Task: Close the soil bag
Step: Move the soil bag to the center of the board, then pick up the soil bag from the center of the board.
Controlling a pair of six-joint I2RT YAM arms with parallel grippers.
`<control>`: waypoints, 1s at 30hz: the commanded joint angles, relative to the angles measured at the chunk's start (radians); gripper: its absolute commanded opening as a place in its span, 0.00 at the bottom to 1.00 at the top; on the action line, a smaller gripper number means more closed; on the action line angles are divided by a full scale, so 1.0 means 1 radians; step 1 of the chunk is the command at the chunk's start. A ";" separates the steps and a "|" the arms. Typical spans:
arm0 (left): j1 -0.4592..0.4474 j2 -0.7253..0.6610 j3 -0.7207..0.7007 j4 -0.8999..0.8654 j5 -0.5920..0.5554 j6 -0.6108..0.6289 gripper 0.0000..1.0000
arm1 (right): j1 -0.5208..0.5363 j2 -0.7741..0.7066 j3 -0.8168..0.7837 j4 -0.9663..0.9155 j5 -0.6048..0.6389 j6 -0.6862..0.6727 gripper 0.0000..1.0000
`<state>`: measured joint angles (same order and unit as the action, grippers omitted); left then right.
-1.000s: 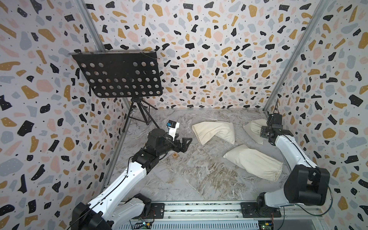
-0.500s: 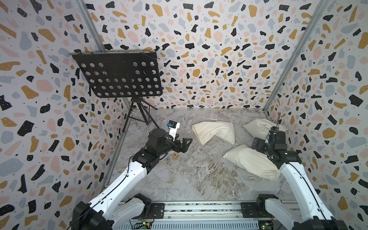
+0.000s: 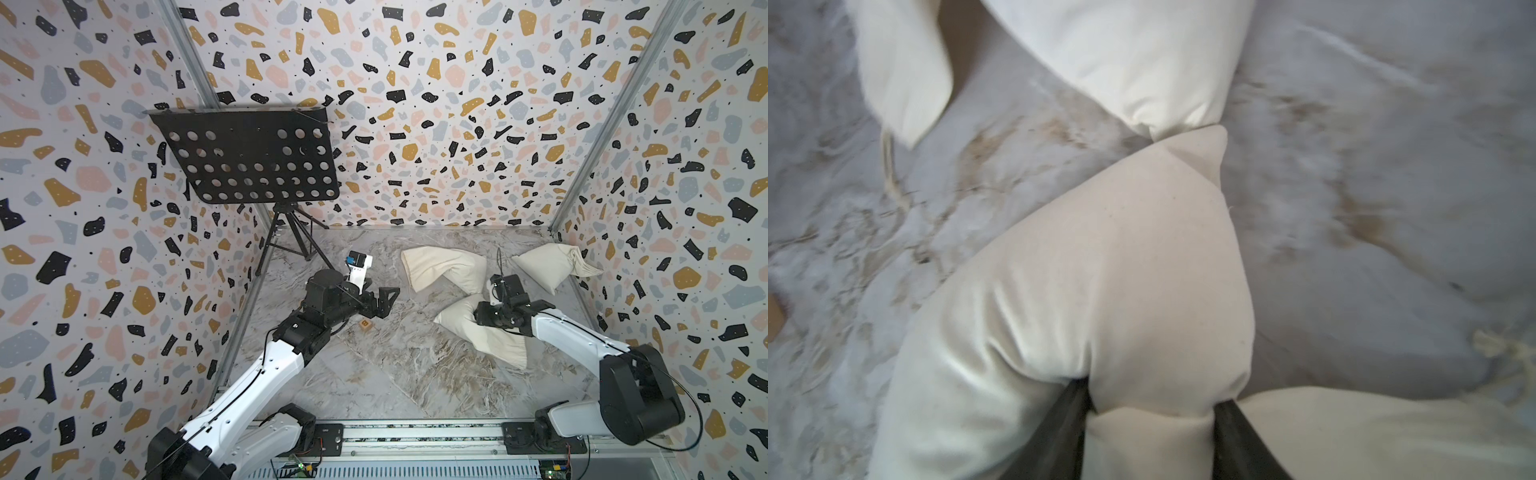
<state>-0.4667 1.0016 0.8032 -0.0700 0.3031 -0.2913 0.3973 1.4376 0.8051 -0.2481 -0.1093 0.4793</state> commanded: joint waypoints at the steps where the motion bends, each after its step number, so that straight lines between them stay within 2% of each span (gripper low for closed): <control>1: -0.003 -0.036 -0.031 0.046 -0.042 -0.027 1.00 | 0.127 0.156 0.059 0.094 -0.106 0.047 0.47; 4: -0.003 -0.059 -0.051 0.027 -0.082 -0.030 1.00 | 0.228 0.298 0.224 0.129 -0.105 0.065 0.49; 7: -0.005 -0.085 -0.074 0.004 -0.127 -0.029 1.00 | 0.278 0.434 0.436 0.122 -0.123 0.057 0.54; 9: -0.016 -0.089 -0.084 0.004 -0.138 -0.020 1.00 | 0.281 0.459 0.521 0.084 -0.139 0.041 0.57; 11: -0.049 -0.082 -0.088 0.004 -0.150 0.008 1.00 | 0.280 0.421 0.534 0.053 -0.126 0.001 0.65; 15: -0.156 -0.011 -0.069 0.002 -0.181 0.105 1.00 | 0.217 0.223 0.403 0.016 -0.092 -0.065 0.82; 22: -0.437 0.217 0.051 -0.020 -0.427 0.366 1.00 | -0.004 -0.180 0.007 0.027 0.010 -0.049 0.99; 26: -0.561 0.412 0.161 -0.027 -0.591 0.527 1.00 | -0.054 -0.362 -0.161 0.044 0.139 -0.027 0.99; 30: -0.625 0.629 0.276 -0.006 -0.713 0.659 1.00 | -0.110 -0.483 -0.273 0.089 0.213 -0.002 0.99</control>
<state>-1.0645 1.5471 1.0153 -0.1020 -0.2565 0.2085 0.3176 1.0183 0.5533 -0.1871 0.0086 0.4534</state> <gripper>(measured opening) 0.998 0.991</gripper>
